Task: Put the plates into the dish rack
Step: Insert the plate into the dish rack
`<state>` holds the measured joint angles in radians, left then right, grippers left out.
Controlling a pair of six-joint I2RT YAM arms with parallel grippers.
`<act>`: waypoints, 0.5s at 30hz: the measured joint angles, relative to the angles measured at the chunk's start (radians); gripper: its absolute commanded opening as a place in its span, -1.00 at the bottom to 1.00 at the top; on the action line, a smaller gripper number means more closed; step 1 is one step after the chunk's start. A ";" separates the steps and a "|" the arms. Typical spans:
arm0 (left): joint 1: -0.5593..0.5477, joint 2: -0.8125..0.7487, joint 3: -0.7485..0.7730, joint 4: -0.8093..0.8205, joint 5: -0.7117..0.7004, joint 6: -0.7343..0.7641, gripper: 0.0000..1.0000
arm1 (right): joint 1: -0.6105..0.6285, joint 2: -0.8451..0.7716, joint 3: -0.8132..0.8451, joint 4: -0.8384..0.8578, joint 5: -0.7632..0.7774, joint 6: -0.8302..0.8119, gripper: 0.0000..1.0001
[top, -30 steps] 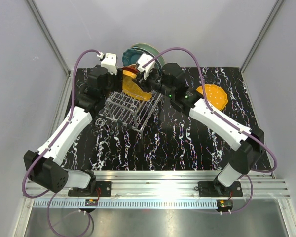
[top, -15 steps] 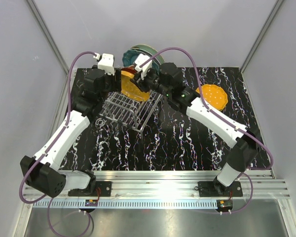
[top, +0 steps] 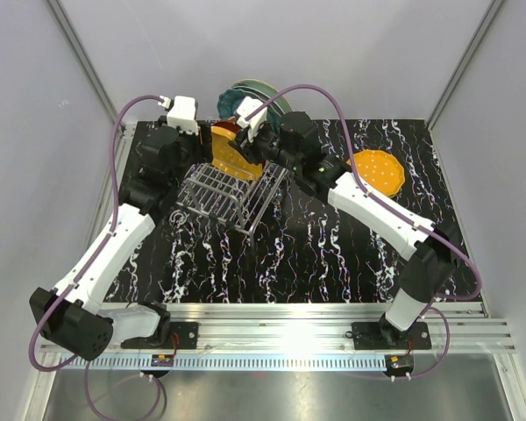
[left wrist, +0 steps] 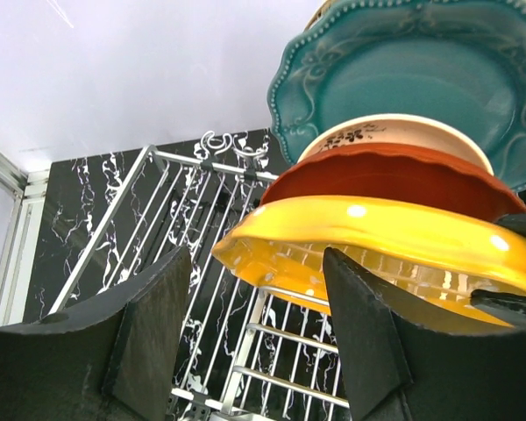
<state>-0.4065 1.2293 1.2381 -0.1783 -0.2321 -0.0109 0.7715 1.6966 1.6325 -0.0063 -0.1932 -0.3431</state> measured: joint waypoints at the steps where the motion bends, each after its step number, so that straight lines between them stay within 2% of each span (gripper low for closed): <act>1: 0.000 -0.002 0.000 0.004 0.000 0.000 0.31 | 0.000 0.000 0.000 0.000 0.000 0.000 -0.23; 3: 0.000 -0.004 -0.002 0.009 0.000 0.000 0.36 | 0.000 0.000 0.000 0.000 0.000 0.004 -0.13; 4: 0.000 -0.005 -0.003 0.013 0.000 0.000 0.46 | 0.000 0.000 0.000 -0.005 0.000 0.009 -0.03; 8: 0.000 -0.013 -0.007 0.016 0.000 0.005 0.64 | 0.002 0.000 0.002 -0.036 0.008 0.026 0.14; 15: 0.000 -0.030 -0.020 0.024 0.000 0.003 0.73 | 0.002 0.000 0.013 -0.050 0.037 0.034 0.22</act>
<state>-0.4065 1.1995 1.2182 -0.1543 -0.2325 -0.0074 0.7734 1.6966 1.6455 -0.0566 -0.1562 -0.3088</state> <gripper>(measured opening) 0.857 0.601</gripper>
